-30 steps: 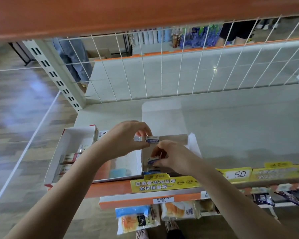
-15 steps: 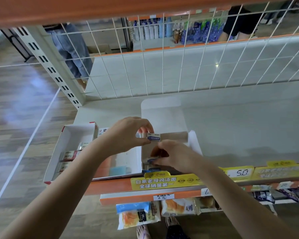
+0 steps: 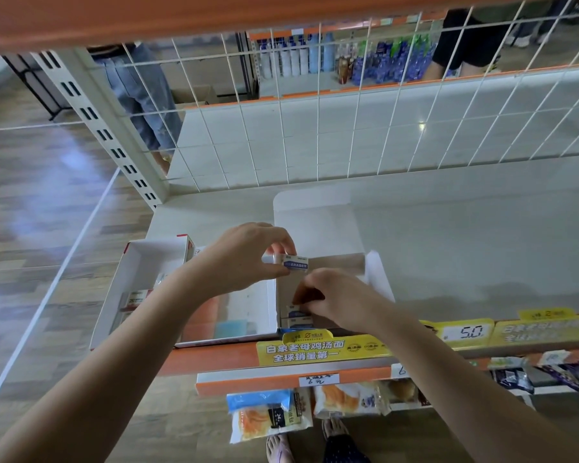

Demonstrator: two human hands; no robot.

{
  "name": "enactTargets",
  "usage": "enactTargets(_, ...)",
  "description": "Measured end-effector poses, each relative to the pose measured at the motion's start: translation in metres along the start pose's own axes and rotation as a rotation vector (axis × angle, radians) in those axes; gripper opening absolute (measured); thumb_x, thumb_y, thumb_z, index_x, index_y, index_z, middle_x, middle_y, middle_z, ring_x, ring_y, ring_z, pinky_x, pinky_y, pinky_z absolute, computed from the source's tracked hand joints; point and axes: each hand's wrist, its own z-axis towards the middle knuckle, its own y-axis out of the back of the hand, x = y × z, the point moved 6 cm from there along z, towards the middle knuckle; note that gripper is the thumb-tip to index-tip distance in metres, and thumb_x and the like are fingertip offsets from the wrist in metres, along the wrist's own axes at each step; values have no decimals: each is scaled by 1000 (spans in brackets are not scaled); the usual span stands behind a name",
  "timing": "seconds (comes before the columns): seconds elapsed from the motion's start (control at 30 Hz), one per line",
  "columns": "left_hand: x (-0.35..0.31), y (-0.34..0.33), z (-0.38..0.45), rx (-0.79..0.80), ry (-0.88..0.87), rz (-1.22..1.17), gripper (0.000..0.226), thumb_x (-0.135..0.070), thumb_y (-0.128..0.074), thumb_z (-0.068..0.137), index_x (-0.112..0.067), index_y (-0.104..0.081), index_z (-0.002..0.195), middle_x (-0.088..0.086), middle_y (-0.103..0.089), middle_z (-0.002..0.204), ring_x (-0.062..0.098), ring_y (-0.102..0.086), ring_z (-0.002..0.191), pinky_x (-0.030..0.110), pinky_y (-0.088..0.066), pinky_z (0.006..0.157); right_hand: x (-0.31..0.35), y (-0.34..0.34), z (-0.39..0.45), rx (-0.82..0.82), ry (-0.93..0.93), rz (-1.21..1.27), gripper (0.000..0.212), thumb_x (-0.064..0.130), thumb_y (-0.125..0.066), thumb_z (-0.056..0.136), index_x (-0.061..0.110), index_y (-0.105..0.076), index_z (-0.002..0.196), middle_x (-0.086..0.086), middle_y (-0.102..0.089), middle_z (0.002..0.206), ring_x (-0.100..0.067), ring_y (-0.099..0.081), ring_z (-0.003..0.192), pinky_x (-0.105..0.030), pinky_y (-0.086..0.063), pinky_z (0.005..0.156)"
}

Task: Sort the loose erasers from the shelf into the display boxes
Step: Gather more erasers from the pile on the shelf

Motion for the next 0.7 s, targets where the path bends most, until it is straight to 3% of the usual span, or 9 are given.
enactTargets(0.1, -2, -2, 1, 23, -1, 14, 22, -35, -66, 83, -27, -62, 103, -15, -59, 93, 2, -51, 87, 21, -42, 75, -1, 3, -4, 8, -11, 10, 20, 20, -60, 90, 16, -67, 108, 2, -66, 106, -11, -60, 91, -22, -49, 84)
enactTargets(0.23, -9, -7, 5, 57, -19, 95, 23, -35, -64, 85, -28, -60, 106, -13, -61, 101, 6, -51, 94, 25, -41, 79, -4, 27, -16, -50, -23, -65, 29, 22, -61, 90, 20, -62, 118, 6, -61, 112, -6, -56, 94, -9, -38, 76)
enactTargets(0.37, -22, -17, 14, 40, -69, 201, 25, -37, -62, 86, -30, -59, 109, -12, -62, 107, 10, -45, 100, 25, -37, 84, -10, 56, -29, -139, -21, -125, 29, 24, -62, 88, 21, -62, 117, 7, -61, 112, -5, -53, 95, -17, -38, 78)
enactTargets(0.6, -38, -41, 21, 87, -157, 339, 24, -38, -55, 89, -28, -58, 111, -9, -62, 104, 13, -46, 104, 25, -33, 88, -18, 64, -31, -184, -9, -178, 29, 24, -62, 88, 19, -63, 116, 5, -62, 111, -3, -50, 90, -14, -33, 75)
enactTargets(0.7, -34, -43, 20, 113, -145, 387, 27, -42, -53, 90, -28, -59, 112, -7, -63, 103, 14, -47, 103, 27, -33, 90, -18, 62, -31, -188, 9, -192, 27, 25, -60, 89, 20, -63, 116, 5, -63, 110, -3, -49, 90, -10, -32, 66)
